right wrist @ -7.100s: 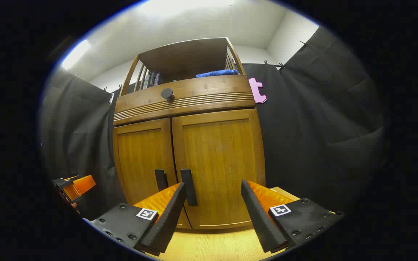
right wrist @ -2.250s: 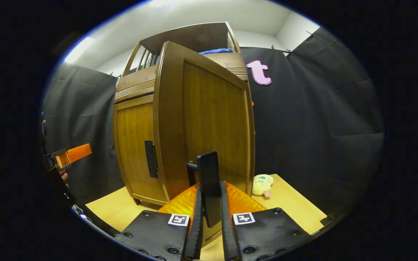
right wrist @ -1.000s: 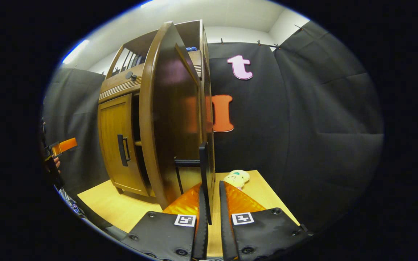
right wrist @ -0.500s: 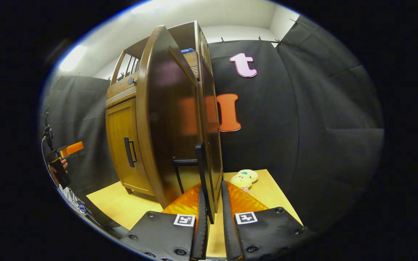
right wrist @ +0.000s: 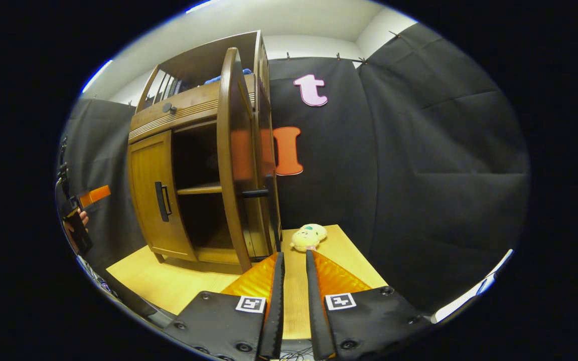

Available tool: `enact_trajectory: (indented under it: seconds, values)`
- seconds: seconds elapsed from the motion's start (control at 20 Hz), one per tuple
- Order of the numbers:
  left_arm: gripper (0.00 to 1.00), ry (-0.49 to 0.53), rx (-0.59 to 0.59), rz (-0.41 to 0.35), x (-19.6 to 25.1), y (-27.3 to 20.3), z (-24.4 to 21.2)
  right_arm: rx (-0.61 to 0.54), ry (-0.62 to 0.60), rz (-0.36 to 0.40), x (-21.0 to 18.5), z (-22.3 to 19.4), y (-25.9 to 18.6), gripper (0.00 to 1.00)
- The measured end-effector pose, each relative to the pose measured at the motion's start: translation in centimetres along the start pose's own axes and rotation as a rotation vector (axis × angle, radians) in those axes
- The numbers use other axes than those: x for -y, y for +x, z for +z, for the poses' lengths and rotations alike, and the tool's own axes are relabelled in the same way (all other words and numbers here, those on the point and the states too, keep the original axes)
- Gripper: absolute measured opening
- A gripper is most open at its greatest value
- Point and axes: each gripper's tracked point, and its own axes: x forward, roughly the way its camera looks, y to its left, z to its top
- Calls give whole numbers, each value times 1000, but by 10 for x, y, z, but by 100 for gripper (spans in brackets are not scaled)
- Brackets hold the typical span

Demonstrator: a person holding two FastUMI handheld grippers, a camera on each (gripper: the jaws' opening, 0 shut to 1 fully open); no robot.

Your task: Open the right door of the double-door shoe cabinet with the right hand, and open the left door with the left hand.

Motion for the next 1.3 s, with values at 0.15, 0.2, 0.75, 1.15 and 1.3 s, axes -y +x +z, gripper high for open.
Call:
enact_trajectory:
  seconds: [0.15, 0.2, 0.75, 1.15, 1.3]
  values:
    - [94, -41, -17, -50, 16, 17, -6, 48, -11, -32, -18, 23, -24, 40]
    - [92, -38, -18, -60, 20, 24, -7, 75, -8, -22, -30, 33, -29, 27]
    - [92, 9, -24, -180, 82, 105, -43, 103, 12, 111, -160, 39, -20, 41]
    - [95, -11, -77, -131, 83, 143, -77, 56, 13, 97, -179, 15, 4, 93]
    - [89, 14, -78, -114, 79, 155, -85, 42, 18, 95, -178, 9, -2, 100]
